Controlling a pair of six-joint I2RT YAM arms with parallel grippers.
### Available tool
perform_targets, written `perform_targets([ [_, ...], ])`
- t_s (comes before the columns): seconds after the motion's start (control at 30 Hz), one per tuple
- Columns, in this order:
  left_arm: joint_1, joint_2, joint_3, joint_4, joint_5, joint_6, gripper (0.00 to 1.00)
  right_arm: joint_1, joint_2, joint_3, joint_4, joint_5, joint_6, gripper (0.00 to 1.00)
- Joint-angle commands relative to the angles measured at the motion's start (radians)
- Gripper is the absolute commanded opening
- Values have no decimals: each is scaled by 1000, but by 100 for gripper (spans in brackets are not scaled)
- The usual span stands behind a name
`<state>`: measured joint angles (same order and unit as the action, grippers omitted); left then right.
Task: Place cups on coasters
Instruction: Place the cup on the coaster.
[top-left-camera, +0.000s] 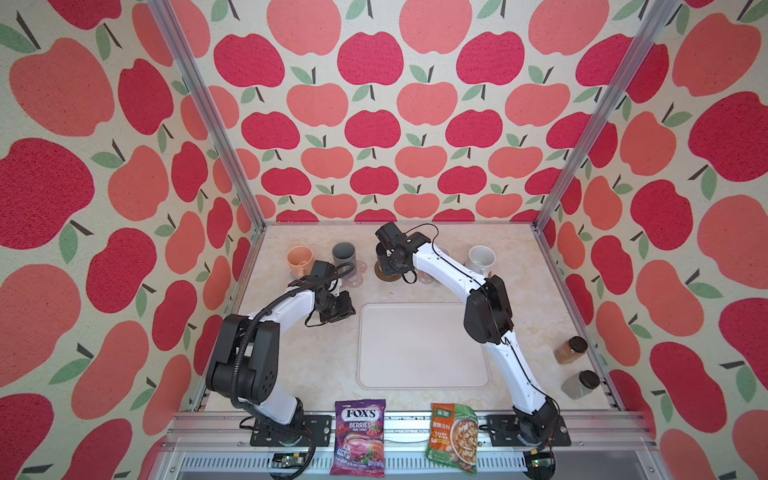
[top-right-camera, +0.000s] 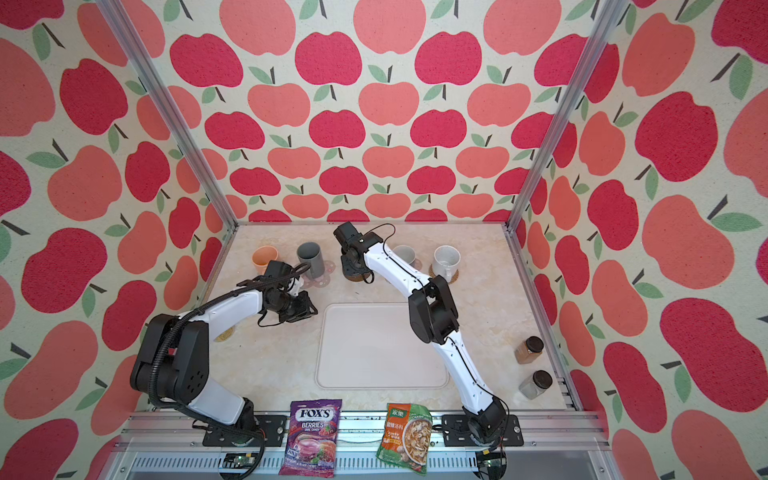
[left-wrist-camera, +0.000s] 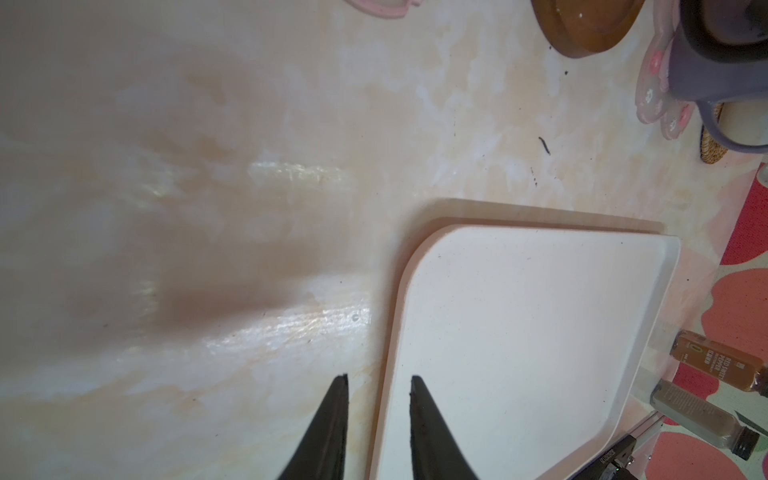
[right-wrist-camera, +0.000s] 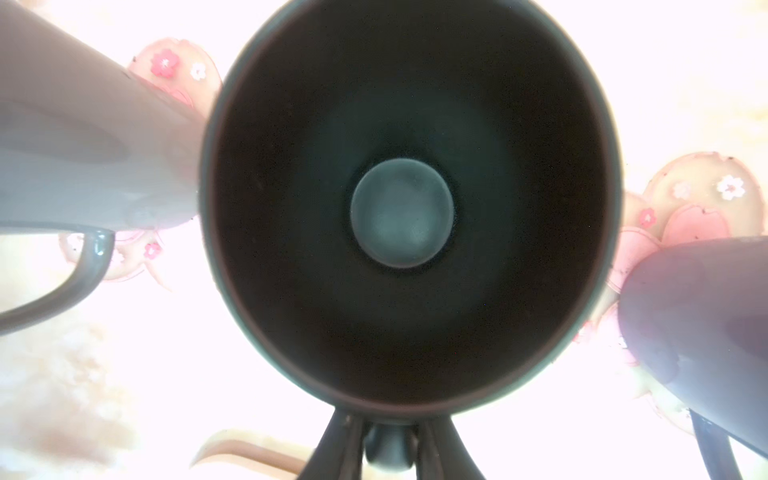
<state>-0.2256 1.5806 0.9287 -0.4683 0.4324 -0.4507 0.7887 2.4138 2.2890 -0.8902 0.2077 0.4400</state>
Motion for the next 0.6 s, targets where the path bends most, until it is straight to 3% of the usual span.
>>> perform_targets([
  [0.0,5,15,28,-21,8,4,29,-10,8,31,-44,10,22,25],
  [0.17,5,23,34,-20,12,1,29,-11,0,29,-52,12,15,25],
  [0.43,2,22,30,-18,14,1,29,-9,-9,15,-66,12,21,7],
  [0.57,2,24,28,-18,14,-2,29,-9,-42,-24,-39,22,23,5],
])
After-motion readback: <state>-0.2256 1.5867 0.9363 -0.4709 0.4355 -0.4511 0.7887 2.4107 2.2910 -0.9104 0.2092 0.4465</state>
